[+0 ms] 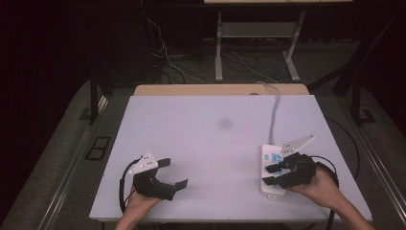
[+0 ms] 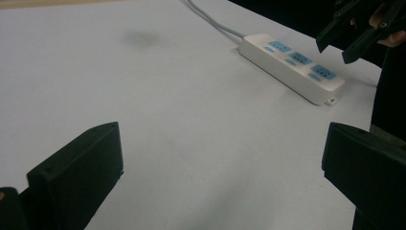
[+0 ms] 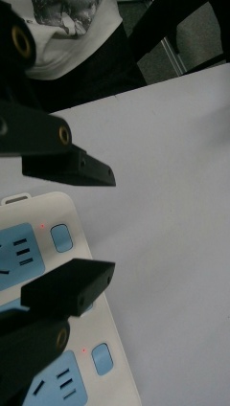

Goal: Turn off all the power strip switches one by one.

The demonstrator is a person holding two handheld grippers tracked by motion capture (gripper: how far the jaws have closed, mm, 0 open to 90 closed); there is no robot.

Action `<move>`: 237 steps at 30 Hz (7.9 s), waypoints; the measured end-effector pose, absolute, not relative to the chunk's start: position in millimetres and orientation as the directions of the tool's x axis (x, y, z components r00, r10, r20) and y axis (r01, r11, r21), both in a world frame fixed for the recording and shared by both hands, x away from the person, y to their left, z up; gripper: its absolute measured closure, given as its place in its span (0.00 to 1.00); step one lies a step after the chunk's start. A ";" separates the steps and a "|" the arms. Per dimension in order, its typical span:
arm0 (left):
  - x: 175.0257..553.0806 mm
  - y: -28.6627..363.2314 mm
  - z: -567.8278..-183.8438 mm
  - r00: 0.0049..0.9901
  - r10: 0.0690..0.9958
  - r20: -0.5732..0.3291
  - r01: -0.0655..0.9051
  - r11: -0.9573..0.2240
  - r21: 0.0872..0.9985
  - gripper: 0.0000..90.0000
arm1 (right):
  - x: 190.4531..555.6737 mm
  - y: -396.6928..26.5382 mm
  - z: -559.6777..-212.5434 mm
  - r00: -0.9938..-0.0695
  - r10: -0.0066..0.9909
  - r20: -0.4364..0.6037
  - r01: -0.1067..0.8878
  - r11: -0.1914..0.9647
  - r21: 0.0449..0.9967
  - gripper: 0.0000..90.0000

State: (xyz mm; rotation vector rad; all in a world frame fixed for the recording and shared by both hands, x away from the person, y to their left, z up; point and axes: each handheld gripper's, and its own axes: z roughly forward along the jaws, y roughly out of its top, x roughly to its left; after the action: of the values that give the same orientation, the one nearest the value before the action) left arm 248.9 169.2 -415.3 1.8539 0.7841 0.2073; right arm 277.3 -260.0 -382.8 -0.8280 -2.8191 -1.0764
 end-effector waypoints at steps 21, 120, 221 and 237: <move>249.1 169.0 -415.6 0.770 0.602 -0.211 0.419 -0.228 0.879 0.00 | 285.4 -260.1 -397.3 -0.838 0.501 0.219 0.529 0.645 0.551 1.00; 250.2 168.9 -417.6 0.768 0.606 -0.207 0.424 -0.238 0.874 0.00 | 299.8 -261.5 -369.9 -0.856 0.483 0.183 0.492 0.655 0.573 1.00; 251.4 168.1 -419.4 0.767 0.606 -0.210 0.431 -0.244 0.869 0.00 | 321.0 -267.5 -409.7 -0.811 0.553 0.190 0.549 0.607 0.575 1.00; 251.4 168.2 -419.4 0.767 0.606 -0.210 0.431 -0.244 0.869 0.00 | 321.1 -268.5 -408.4 -0.810 0.555 0.191 0.553 0.612 0.566 1.00</move>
State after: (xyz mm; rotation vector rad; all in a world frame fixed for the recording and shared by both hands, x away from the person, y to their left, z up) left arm 251.4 168.2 -419.4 1.8811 0.7937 0.2027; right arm 321.1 -268.5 -408.4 -0.9696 -2.8233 -0.9895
